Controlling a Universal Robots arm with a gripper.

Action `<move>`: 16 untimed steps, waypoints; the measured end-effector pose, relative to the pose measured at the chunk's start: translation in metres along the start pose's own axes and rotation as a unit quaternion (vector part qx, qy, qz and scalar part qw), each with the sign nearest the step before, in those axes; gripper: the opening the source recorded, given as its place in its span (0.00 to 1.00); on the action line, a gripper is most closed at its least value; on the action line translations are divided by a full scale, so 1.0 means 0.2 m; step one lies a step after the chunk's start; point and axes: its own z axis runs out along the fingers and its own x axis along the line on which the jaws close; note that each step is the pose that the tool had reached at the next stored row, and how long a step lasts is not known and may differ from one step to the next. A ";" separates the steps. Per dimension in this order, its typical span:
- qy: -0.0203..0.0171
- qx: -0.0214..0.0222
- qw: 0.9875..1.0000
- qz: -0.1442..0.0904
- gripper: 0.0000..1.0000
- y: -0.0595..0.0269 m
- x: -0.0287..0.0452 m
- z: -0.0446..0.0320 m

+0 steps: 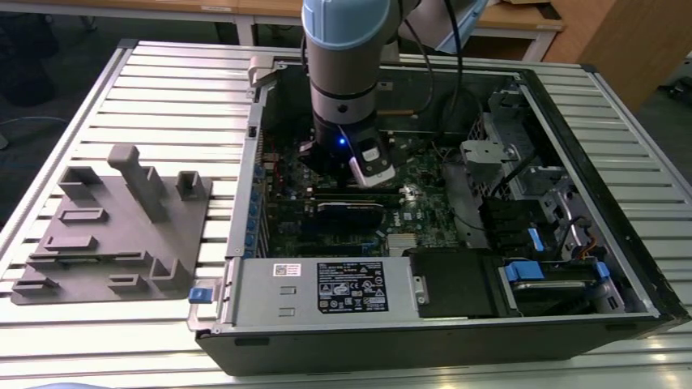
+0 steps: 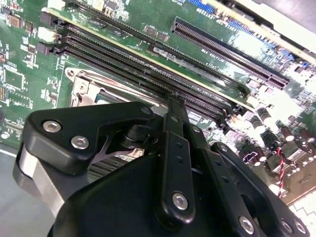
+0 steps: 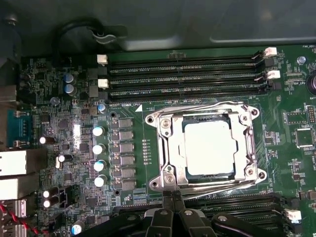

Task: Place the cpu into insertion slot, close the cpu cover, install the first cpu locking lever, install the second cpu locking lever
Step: 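Install the second cpu locking lever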

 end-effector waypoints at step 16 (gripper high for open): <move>0.003 -0.038 0.999 0.003 0.11 -0.055 -0.005 -0.004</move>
